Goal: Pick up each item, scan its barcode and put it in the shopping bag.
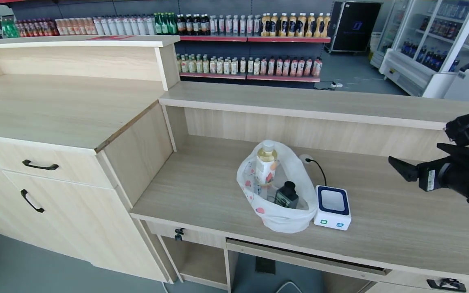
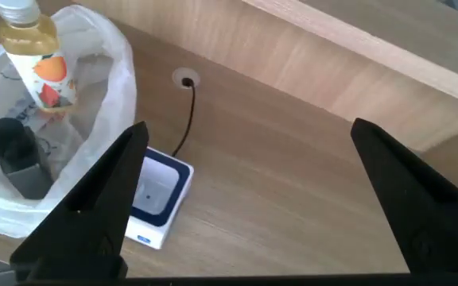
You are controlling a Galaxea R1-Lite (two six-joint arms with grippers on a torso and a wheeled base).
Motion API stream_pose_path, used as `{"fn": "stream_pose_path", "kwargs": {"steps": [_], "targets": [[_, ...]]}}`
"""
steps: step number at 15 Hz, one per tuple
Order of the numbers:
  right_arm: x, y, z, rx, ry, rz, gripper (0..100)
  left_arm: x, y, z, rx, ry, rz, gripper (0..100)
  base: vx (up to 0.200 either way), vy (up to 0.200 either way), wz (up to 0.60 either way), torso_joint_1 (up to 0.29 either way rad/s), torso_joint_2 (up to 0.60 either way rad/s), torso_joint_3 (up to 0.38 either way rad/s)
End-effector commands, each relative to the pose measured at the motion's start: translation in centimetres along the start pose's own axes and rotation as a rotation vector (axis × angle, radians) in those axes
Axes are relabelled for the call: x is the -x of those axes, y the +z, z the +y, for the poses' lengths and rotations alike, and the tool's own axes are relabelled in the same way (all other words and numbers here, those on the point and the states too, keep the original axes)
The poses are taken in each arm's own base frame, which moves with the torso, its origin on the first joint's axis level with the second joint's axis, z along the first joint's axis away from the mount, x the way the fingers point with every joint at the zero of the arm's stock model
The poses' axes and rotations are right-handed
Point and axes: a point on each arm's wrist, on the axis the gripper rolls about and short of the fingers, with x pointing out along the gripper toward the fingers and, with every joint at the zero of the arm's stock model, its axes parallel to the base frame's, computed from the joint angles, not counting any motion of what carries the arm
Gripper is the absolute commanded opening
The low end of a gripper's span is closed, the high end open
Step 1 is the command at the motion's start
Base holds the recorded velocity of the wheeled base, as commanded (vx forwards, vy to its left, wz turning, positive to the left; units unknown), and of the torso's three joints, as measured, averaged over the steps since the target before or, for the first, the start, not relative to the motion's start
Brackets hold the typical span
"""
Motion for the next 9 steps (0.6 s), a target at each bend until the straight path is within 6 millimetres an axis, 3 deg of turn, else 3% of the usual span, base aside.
{"fn": "stream_pose_path", "kwargs": {"steps": [1, 3, 5, 9], "targets": [[2.8, 1.2, -1.1, -0.057, -0.081, -0.033, 100, 0.0, 0.0, 0.0, 0.0, 0.001, 0.001, 100, 0.0, 0.0, -0.6, 0.002, 0.0, 0.007], [4.3, 1.7, -1.5, -0.102, -0.121, -0.059, 100, 0.0, 0.0, 0.0, 0.0, 0.001, 0.001, 100, 0.0, 0.0, -0.3, -0.001, 0.0, 0.004], [7.5, 1.0, -0.9, -0.248, -0.101, -0.097, 100, 0.0, 0.0, 0.0, 0.0, 0.001, 0.001, 100, 0.0, 0.0, 0.0, 0.0, 0.0, 0.0], [15.5, -5.9, 2.0, -0.258, -0.057, -0.055, 100, 0.0, 0.0, 0.0, 0.0, 0.001, 0.001, 100, 0.0, 0.0, 0.0, 0.0, 0.0, 0.0]]}}
